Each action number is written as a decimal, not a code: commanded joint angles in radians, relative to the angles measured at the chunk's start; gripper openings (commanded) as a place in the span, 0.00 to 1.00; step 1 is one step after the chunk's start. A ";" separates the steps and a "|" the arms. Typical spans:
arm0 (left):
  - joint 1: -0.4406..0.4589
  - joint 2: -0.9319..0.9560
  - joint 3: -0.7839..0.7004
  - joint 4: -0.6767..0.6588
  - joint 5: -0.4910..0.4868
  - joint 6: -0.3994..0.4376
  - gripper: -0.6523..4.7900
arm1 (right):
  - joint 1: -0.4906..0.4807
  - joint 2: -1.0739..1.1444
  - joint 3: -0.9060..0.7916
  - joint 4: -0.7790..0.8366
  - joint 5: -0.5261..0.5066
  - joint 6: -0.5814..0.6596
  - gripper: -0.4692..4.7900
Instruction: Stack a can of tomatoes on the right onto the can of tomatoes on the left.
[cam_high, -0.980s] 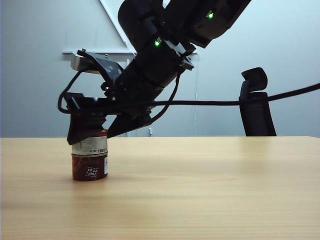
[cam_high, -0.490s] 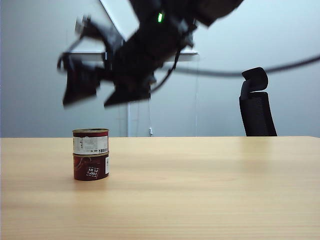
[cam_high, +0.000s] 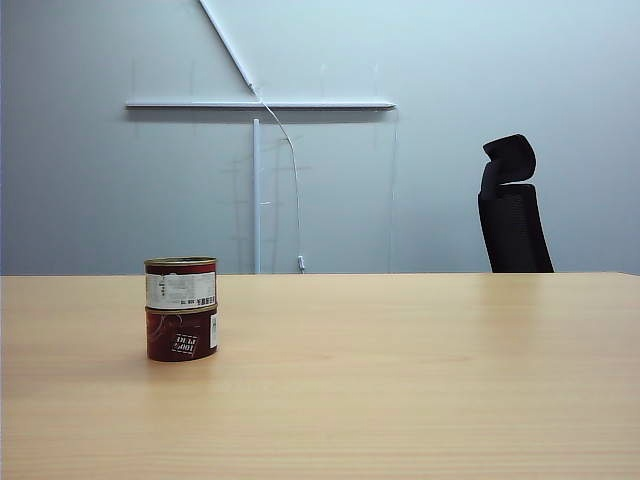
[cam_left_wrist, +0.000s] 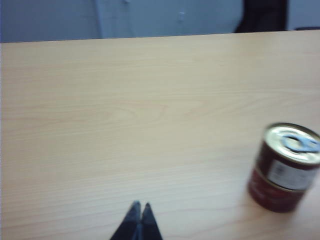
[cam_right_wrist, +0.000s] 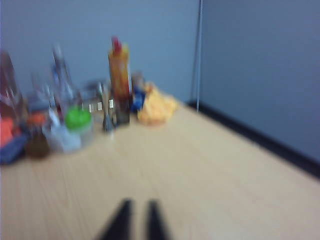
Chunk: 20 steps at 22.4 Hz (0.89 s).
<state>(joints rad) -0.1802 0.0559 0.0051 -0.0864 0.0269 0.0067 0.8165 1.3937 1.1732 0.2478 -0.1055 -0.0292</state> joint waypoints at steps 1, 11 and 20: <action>0.060 -0.008 0.004 0.012 0.003 0.000 0.11 | 0.002 -0.079 0.002 0.012 0.042 0.004 0.08; 0.189 -0.050 0.004 0.016 -0.004 0.000 0.11 | -0.055 -0.387 -0.006 -0.277 0.298 -0.032 0.08; 0.188 -0.050 0.004 0.015 -0.004 0.000 0.11 | -0.170 -0.532 -0.174 -0.309 0.317 -0.006 0.09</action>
<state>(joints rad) 0.0093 0.0044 0.0051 -0.0792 0.0231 0.0071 0.6548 0.8707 1.0080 -0.0784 0.2092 -0.0414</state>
